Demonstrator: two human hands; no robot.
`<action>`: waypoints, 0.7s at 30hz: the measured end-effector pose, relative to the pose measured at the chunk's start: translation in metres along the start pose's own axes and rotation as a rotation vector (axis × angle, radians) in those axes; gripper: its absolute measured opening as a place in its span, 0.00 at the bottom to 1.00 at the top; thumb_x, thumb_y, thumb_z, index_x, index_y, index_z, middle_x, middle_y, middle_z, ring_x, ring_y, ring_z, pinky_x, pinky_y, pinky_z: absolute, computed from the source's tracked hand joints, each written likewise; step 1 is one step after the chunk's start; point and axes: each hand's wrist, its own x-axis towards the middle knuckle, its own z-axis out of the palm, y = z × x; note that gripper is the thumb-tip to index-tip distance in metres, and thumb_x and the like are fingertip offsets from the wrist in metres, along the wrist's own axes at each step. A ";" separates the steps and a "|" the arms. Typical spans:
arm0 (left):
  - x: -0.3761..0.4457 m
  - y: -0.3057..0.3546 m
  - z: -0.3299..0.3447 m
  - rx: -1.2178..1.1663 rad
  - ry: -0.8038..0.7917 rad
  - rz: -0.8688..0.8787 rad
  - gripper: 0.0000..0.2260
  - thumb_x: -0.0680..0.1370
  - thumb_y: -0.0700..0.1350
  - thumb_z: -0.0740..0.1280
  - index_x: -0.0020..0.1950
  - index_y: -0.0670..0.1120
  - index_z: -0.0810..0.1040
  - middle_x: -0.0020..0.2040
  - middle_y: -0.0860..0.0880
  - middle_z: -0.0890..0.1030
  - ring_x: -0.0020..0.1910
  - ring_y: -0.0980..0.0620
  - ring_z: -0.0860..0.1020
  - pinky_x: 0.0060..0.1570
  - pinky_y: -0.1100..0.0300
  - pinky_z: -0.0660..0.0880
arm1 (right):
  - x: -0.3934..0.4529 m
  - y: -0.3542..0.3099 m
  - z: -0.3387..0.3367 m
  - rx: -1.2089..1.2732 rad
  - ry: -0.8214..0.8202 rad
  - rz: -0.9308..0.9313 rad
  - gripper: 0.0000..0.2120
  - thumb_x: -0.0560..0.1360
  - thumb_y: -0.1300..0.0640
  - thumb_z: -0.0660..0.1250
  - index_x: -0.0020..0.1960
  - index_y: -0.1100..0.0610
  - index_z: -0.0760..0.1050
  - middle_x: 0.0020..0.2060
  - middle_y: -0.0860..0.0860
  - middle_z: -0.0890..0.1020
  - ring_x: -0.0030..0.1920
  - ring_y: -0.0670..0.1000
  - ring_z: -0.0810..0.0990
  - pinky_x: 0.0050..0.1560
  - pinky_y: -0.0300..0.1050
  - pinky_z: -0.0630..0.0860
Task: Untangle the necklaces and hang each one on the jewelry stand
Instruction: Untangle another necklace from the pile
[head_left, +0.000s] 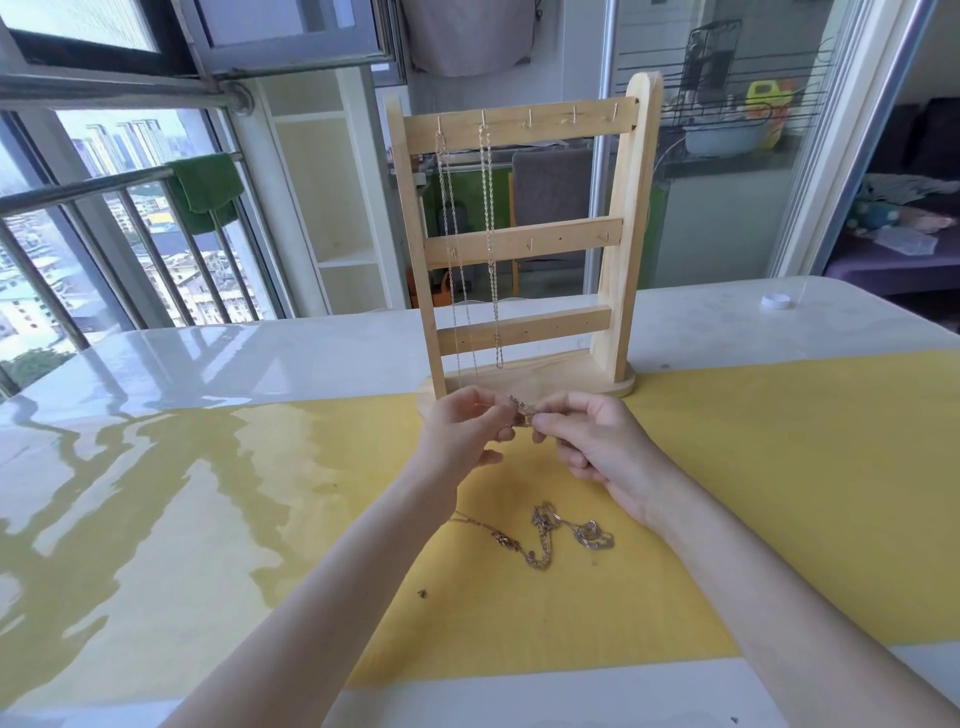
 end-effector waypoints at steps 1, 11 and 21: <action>0.001 -0.001 0.001 0.085 0.029 0.066 0.05 0.78 0.41 0.66 0.42 0.45 0.76 0.37 0.52 0.79 0.36 0.58 0.75 0.30 0.69 0.72 | 0.000 0.000 0.000 0.003 0.022 -0.001 0.03 0.76 0.65 0.65 0.44 0.59 0.74 0.30 0.48 0.77 0.21 0.44 0.60 0.19 0.33 0.54; -0.001 0.000 0.001 -0.313 -0.094 -0.117 0.05 0.78 0.36 0.64 0.42 0.41 0.75 0.39 0.46 0.80 0.42 0.51 0.81 0.49 0.60 0.80 | 0.001 0.003 -0.007 0.100 0.057 -0.043 0.03 0.77 0.62 0.65 0.45 0.57 0.74 0.22 0.48 0.71 0.18 0.43 0.58 0.18 0.33 0.54; 0.002 0.009 -0.004 -0.590 0.021 -0.082 0.06 0.79 0.36 0.60 0.43 0.42 0.71 0.34 0.48 0.71 0.24 0.57 0.67 0.24 0.67 0.69 | 0.002 0.007 -0.008 0.132 0.035 -0.055 0.05 0.75 0.65 0.66 0.50 0.61 0.77 0.37 0.52 0.79 0.20 0.43 0.57 0.19 0.33 0.55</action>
